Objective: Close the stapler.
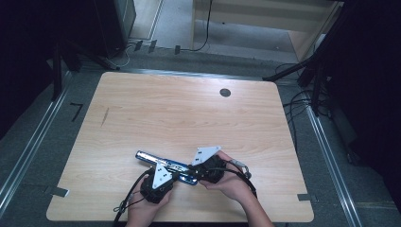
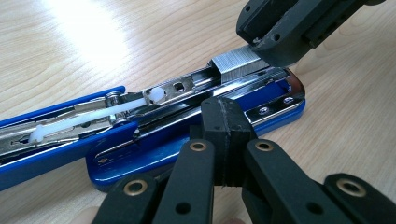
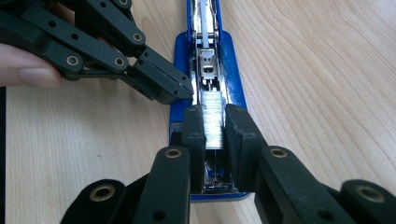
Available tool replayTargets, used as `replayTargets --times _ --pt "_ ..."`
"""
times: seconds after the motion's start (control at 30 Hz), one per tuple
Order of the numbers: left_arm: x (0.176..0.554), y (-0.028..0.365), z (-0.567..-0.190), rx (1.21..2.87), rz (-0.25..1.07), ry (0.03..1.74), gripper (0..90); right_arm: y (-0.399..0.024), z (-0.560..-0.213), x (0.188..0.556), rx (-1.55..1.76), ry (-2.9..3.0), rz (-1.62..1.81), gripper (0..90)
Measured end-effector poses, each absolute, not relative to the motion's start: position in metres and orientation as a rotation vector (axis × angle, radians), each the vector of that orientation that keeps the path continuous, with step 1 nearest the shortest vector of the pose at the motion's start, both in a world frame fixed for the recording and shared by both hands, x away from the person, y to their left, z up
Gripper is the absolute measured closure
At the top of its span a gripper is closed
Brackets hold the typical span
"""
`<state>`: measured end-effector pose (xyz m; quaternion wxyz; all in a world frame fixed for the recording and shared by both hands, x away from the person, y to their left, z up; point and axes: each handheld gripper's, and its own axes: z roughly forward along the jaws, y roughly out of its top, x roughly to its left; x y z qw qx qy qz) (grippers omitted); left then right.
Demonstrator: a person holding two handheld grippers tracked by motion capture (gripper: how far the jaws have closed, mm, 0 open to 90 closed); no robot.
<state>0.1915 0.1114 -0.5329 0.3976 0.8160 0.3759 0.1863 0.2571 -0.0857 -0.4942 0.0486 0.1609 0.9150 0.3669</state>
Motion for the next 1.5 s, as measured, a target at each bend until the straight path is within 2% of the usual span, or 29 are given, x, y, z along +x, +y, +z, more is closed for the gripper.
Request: replayTargets --times 1.5 --pt "0.1914 0.1114 -0.5329 2.067 0.469 0.952 90.0 -0.0847 -0.4958 0.2586 0.513 2.787 1.12 78.9"
